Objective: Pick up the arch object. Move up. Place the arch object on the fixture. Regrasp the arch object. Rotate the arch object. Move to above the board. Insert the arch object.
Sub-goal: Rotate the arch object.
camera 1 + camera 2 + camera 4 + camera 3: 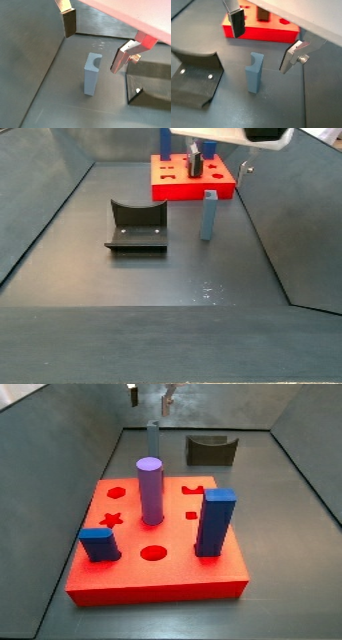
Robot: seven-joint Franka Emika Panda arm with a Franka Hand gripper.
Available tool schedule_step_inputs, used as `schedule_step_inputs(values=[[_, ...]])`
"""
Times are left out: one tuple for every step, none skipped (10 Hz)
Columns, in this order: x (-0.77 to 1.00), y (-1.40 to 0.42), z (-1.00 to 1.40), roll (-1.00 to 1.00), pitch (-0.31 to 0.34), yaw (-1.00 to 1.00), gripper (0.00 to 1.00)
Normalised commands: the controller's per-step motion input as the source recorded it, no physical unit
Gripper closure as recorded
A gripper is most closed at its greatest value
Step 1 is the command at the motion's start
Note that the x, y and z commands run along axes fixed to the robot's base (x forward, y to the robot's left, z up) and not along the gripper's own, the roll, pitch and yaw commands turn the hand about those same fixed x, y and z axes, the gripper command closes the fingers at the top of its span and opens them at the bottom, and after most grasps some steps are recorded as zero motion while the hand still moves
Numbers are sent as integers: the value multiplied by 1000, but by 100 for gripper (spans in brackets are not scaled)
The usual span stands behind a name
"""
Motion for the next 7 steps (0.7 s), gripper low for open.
schedule_step_inputs(values=[[30, 10, -37, -33, 4, -1000, 0], [30, 11, -37, -36, 4, -1000, 0], [30, 11, -37, -39, 4, -1000, 0], [30, 11, -37, -44, 5, -1000, 0], [30, 11, -37, -48, 5, -1000, 0], [30, 12, -37, -52, 6, -1000, 0], [30, 12, -37, -60, 7, -1000, 0]])
